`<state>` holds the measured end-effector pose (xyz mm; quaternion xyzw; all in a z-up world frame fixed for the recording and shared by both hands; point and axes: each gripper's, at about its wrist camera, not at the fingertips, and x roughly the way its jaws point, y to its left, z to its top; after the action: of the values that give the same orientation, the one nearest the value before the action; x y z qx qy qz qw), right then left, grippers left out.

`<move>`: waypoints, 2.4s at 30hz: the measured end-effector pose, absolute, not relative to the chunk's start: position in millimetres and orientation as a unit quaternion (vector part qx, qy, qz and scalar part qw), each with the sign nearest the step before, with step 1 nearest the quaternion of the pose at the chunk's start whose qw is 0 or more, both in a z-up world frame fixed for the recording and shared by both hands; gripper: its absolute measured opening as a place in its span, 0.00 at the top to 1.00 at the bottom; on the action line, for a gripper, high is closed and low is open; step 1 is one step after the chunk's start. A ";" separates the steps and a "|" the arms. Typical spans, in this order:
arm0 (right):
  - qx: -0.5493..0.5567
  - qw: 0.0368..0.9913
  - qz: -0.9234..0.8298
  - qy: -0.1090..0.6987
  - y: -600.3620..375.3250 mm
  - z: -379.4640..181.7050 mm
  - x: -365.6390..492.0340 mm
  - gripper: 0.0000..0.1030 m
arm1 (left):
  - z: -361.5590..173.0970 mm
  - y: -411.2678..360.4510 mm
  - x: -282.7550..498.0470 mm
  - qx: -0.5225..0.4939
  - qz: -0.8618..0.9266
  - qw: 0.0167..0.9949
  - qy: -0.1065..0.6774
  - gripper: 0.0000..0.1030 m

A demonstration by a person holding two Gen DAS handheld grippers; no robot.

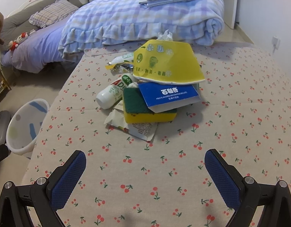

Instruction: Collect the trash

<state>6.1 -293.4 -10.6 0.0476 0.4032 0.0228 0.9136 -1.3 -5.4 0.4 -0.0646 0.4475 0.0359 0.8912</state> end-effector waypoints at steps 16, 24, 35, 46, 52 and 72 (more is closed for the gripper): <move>0.051 0.914 0.025 0.402 -290.6 -12.9 4.9 0.00 | 1.5 -5.4 -5.0 -0.063 0.037 0.893 0.445 0.04; 0.060 0.914 0.027 0.400 -292.9 -10.6 4.2 0.00 | 1.2 -3.8 -3.8 -0.062 0.037 0.892 0.445 0.04; 0.062 0.914 0.029 0.401 -292.0 -10.3 4.1 0.00 | 1.1 -6.0 -4.5 -0.062 0.038 0.893 0.445 0.04; 0.063 0.913 0.029 0.402 -292.6 -11.3 4.9 0.00 | 1.1 -6.3 -4.6 -0.062 0.038 0.893 0.445 0.04; 0.063 0.913 0.029 0.403 -292.3 -11.3 4.8 0.00 | 1.0 -6.4 -4.5 -0.062 0.038 0.893 0.445 0.04; 0.075 0.905 0.025 0.418 -307.6 9.9 24.6 0.00 | 12.0 -5.5 21.0 -0.077 0.034 0.886 0.456 0.04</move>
<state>24.6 -307.6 9.9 0.0748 0.4185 0.0255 0.9048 21.0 -5.5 12.0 -0.0771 0.4561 0.0339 0.8859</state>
